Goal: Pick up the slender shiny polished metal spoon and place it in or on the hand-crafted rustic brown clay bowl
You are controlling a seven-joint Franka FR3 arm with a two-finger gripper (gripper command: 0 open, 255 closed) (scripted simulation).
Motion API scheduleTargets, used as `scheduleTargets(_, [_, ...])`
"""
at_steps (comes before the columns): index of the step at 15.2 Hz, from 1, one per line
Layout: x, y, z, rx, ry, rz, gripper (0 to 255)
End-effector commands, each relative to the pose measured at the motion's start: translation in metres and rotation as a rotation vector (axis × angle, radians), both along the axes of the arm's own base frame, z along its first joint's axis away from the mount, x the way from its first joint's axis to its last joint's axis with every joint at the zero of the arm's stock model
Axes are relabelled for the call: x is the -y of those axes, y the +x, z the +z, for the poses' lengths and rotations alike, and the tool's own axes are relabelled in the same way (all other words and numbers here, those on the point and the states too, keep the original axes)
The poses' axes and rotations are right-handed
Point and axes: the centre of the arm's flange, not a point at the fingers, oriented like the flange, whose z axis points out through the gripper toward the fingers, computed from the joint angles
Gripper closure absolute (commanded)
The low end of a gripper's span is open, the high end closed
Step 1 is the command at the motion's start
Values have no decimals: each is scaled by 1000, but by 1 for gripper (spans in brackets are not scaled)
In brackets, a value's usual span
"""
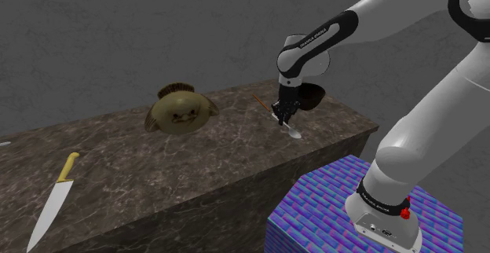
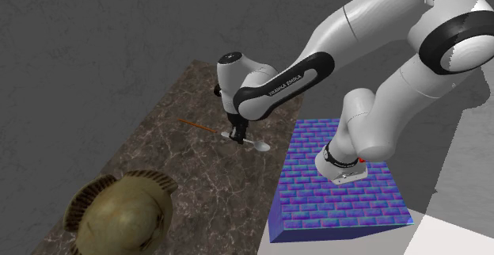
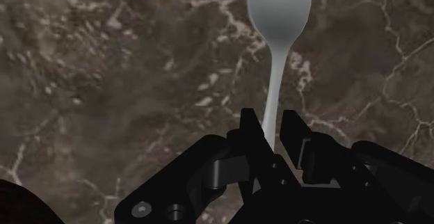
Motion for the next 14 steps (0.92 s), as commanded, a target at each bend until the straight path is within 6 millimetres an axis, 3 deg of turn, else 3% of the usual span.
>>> scheduleTargets(1, [-2, 0, -1, -3, 1, 3, 255])
scheduleTargets(7, [-2, 0, -2, -3, 1, 3, 255])
scheduleTargets(14, [-2, 0, 35, -3, 1, 3, 255])
